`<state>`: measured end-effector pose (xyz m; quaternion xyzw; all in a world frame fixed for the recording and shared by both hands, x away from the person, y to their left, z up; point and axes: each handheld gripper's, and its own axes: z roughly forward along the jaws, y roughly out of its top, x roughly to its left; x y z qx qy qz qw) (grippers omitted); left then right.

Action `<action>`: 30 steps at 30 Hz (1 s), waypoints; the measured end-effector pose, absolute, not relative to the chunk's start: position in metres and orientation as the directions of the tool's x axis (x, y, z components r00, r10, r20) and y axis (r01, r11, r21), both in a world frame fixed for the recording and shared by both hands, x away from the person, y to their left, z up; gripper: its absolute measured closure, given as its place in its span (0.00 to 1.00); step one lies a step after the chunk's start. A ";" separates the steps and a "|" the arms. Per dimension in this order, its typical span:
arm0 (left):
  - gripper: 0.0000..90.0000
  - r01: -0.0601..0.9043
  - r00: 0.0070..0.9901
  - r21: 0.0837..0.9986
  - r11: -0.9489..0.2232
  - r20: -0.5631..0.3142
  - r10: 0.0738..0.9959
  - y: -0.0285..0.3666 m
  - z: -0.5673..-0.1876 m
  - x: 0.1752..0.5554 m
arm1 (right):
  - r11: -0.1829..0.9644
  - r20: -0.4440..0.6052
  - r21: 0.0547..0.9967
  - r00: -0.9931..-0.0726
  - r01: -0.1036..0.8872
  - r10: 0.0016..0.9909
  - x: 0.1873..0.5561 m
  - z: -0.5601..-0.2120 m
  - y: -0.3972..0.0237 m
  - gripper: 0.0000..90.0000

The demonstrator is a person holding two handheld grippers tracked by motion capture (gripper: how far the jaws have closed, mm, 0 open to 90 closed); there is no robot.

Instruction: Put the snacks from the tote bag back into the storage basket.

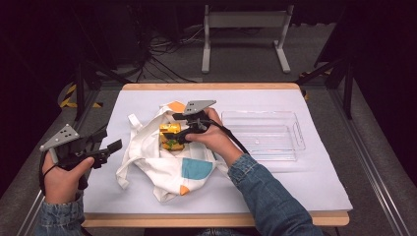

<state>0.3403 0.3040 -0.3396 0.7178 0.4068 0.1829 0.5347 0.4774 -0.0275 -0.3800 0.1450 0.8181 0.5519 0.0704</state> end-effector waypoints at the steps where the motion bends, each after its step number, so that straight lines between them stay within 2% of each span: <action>1: 0.30 0.388 0.602 0.916 -0.097 -0.172 0.780 0.304 -0.340 0.340 | 0.353 0.045 0.922 -0.948 0.161 0.314 0.478 -0.382 -0.026 0.22; 22: 0.30 0.391 0.599 0.915 -0.096 -0.174 0.782 0.304 -0.340 0.340 | 0.399 0.035 0.902 -0.948 0.167 0.318 0.484 -0.409 -0.015 0.21; 30: 0.30 0.392 0.599 0.915 -0.096 -0.175 0.782 0.304 -0.340 0.340 | 0.419 0.004 0.899 -0.956 0.132 0.295 0.485 -0.412 -0.014 0.27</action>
